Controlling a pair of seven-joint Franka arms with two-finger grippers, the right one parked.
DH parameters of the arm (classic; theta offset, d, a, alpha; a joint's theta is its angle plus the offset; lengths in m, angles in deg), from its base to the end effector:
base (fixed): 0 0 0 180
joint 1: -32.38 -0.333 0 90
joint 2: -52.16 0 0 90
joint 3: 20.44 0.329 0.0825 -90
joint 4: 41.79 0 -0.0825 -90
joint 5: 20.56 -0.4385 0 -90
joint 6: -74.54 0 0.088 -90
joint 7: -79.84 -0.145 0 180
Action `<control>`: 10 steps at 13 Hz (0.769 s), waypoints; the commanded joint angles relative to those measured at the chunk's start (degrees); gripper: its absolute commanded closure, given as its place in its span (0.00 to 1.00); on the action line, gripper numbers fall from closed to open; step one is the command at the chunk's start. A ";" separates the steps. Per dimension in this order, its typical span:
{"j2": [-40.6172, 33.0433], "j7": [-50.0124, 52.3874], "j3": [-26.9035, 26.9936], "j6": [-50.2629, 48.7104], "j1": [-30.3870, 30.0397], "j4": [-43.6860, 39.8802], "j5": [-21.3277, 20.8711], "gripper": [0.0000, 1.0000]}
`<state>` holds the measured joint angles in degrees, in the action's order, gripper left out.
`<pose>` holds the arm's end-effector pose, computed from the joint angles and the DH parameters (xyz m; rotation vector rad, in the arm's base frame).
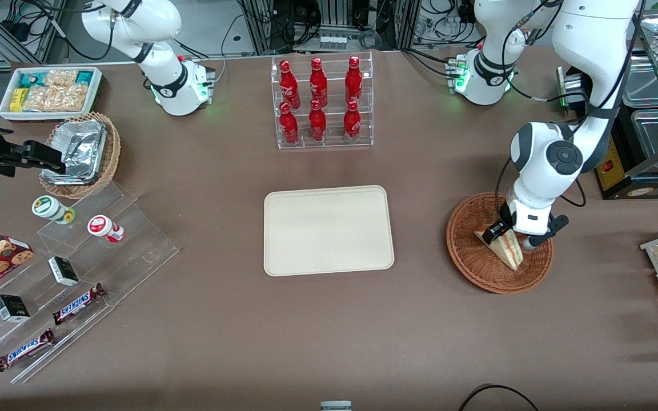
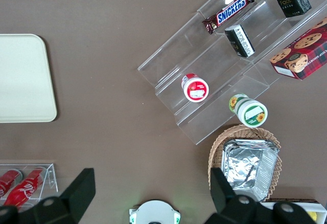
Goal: Place sandwich from basket to tray
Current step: 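Close the left gripper on the wrapped sandwich and lift it, then carry the held sandwich with the left gripper over the cream tray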
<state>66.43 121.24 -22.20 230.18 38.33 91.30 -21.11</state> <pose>0.5697 -0.0780 0.1760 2.9436 0.8801 0.2006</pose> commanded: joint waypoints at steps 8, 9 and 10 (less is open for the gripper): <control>-5.40 -0.80 -4.98 -34.55 0.29 -17.12 -7.36 1.00; -5.05 -0.88 -6.57 -39.05 0.29 -20.82 -7.27 1.00; -4.53 -0.71 -8.68 -42.84 0.29 -24.25 -7.01 1.00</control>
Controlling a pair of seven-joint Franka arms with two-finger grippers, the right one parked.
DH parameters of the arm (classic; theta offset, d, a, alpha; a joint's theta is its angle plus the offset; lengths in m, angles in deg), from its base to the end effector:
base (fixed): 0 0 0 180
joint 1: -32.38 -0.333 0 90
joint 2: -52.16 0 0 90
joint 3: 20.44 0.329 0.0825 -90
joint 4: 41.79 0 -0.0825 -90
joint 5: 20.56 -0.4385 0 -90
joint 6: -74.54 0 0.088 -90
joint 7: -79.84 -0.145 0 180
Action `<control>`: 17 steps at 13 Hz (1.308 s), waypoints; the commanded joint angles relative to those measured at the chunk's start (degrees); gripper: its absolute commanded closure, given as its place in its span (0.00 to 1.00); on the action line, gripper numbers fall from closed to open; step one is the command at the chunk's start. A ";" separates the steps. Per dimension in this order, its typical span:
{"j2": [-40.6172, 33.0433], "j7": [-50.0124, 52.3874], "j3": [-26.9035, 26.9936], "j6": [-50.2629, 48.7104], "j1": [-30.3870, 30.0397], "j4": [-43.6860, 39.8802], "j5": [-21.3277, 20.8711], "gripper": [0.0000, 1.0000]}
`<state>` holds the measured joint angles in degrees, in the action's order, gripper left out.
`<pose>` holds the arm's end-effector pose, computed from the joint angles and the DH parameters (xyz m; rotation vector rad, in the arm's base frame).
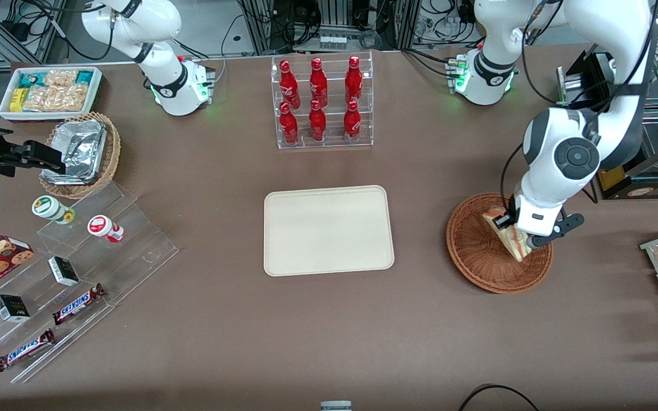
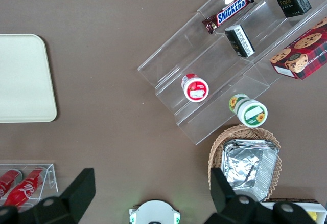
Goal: Place sandwich from basket to tray
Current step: 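Carry the held sandwich with the left gripper over the cream tray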
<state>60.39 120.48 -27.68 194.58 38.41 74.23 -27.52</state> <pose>0.6011 -0.1311 0.3182 -2.9686 -0.6229 0.0387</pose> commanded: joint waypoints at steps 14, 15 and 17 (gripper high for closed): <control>27.08 13.92 -16.14 -2.47 19.97 -32.96 -4.98 1.00; 28.23 16.03 -16.14 -1.23 21.29 -32.96 -6.91 1.00; 30.69 18.06 -16.14 2.63 23.05 -32.87 -8.42 1.00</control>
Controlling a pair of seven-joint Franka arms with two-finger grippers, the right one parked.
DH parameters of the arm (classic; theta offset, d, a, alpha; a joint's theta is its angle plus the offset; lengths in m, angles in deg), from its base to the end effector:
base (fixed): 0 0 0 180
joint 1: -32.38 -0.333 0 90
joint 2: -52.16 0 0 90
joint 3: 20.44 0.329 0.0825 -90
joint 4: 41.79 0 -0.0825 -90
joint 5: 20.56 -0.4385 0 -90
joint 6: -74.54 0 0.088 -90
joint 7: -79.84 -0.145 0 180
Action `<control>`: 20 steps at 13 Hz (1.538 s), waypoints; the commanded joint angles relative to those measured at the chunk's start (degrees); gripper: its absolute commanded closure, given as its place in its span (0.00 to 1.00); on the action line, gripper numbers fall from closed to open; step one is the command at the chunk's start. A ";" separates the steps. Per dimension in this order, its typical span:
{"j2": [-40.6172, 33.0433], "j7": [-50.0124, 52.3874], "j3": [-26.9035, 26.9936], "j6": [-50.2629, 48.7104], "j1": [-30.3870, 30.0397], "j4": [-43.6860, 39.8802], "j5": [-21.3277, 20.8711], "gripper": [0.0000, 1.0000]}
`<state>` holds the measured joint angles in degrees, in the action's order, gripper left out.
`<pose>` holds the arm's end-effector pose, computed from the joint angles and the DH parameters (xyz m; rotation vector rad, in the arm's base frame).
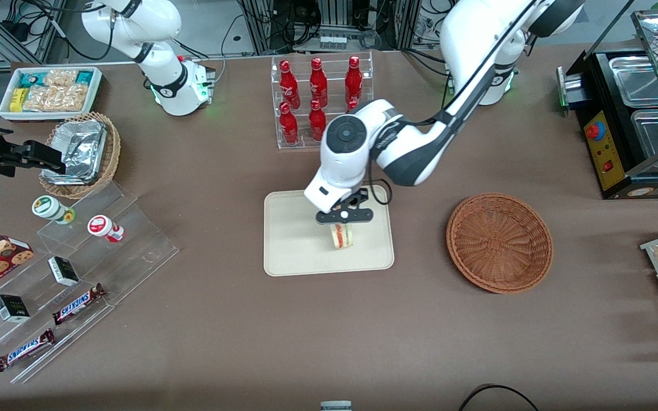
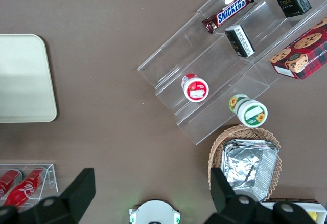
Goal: Place sandwich from basket to tray
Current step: 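Carry the held sandwich with the left gripper over the cream tray, then lower the sandwich onto the tray and open the left gripper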
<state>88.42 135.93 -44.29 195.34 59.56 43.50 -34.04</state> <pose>0.5294 -0.5566 0.2754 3.0841 0.0757 -0.0041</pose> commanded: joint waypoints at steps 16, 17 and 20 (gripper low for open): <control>9.87 5.43 2.67 8.82 5.78 -2.06 -9.11 1.00; 10.22 5.43 2.68 9.18 5.86 -2.06 -9.11 1.00; 9.97 4.99 2.68 9.01 5.78 -2.06 -9.20 0.00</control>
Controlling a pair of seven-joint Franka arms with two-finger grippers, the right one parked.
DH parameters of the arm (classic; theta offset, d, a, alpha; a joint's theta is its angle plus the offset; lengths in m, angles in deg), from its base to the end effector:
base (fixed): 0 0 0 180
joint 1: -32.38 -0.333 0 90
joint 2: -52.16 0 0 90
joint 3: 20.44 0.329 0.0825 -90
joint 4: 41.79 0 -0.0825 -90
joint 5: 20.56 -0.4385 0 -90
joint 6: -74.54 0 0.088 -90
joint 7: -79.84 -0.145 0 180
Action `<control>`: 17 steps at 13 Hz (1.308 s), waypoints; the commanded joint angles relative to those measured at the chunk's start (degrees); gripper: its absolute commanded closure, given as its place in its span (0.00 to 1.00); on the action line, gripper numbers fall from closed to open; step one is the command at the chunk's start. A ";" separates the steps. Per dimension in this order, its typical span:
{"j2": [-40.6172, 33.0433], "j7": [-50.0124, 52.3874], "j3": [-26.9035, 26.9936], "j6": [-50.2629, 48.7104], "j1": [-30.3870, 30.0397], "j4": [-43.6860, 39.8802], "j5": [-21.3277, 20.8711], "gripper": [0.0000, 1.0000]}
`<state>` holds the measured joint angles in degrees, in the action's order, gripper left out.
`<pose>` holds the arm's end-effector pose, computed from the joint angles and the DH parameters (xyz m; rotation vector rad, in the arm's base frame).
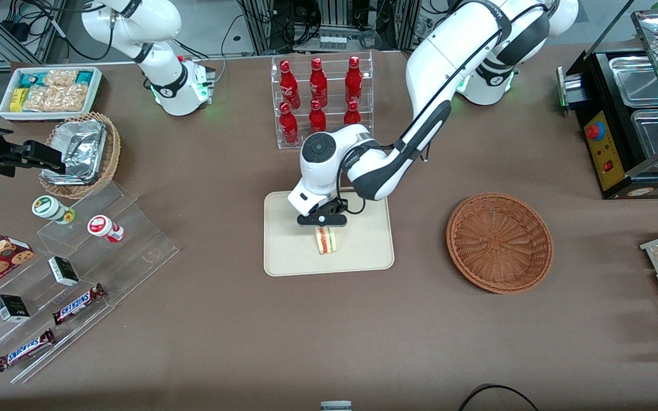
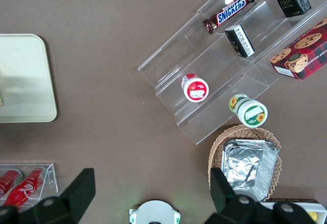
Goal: Place sandwich from basket to tray
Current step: 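Lower the sandwich onto the tray and open the left gripper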
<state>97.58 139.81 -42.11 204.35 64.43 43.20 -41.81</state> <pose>0.5046 -0.5887 0.1695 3.1086 -0.0189 0.0806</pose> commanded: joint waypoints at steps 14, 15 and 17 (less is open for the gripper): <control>-20.44 -0.11 0.32 -23.27 -8.30 -1.41 7.43 0.00; -22.46 -2.64 0.32 -24.69 -10.50 -1.23 8.49 0.00; -26.07 -10.80 0.32 -30.65 -15.77 -1.14 11.91 0.00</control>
<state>75.77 134.84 -41.54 177.38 52.77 40.00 -33.02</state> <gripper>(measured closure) 0.000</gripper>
